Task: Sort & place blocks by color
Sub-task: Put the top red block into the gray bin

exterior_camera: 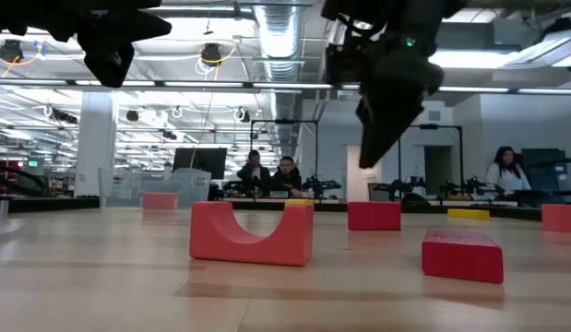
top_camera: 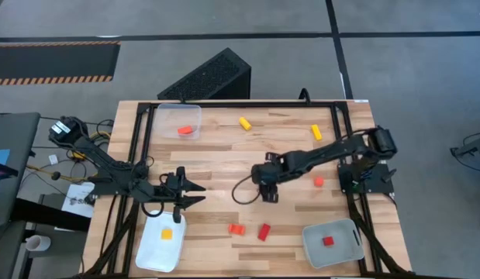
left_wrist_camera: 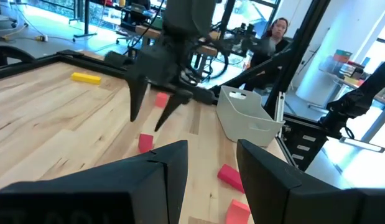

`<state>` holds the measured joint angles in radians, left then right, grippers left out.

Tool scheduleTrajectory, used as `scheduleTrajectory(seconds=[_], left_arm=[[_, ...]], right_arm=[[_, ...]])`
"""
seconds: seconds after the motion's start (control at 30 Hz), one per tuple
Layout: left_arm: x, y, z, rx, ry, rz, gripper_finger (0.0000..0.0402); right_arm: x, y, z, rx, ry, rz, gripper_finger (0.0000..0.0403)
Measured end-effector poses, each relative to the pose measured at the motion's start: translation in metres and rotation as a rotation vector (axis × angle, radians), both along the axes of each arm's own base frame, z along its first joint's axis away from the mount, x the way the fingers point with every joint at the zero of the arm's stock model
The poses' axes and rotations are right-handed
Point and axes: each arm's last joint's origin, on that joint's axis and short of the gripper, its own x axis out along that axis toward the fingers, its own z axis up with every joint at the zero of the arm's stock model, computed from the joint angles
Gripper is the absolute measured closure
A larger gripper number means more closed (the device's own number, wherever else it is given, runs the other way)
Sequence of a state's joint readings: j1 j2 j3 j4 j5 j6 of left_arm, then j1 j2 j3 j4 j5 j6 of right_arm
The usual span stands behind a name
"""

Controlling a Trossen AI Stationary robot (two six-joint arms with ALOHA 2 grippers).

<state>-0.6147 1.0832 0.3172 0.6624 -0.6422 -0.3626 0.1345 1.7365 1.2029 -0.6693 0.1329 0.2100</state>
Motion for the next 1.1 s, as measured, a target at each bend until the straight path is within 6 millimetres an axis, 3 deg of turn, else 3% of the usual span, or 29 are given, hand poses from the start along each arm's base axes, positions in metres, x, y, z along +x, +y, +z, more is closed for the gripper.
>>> scheduleTrajectory(seconds=[0.13,0.27,0.37,0.43,0.7,1.0,1.1], left_arm=[[0.0,0.0,0.0,-0.001,0.002,-0.009,0.0279],[0.0,0.0,0.0,0.0,0.002,-0.009,0.0279],[0.0,0.0,-0.001,0.004,0.007,0.0,0.0279],[0.0,0.0,-0.001,0.003,0.005,0.0,0.0279],[0.0,0.0,-0.001,-0.004,0.004,0.002,0.0279],[0.0,0.001,-0.001,0.034,0.004,0.021,0.0279],[0.0,0.001,-0.001,0.035,0.004,0.023,0.0279]], right_arm=[[-0.015,-0.006,-0.011,0.009,-0.046,-0.006,0.0172],[-0.034,-0.009,-0.024,0.089,-0.238,-0.011,0.0172],[-0.053,-0.015,-0.038,0.115,-0.23,-0.038,0.0172],[-0.059,-0.017,-0.037,0.119,-0.253,-0.042,0.0172],[-0.063,-0.011,-0.039,0.092,-0.294,0.05,0.0172],[-0.062,-0.018,-0.04,0.09,-0.294,-0.01,0.0172],[-0.056,-0.019,-0.048,0.08,-0.301,-0.008,0.0172]])
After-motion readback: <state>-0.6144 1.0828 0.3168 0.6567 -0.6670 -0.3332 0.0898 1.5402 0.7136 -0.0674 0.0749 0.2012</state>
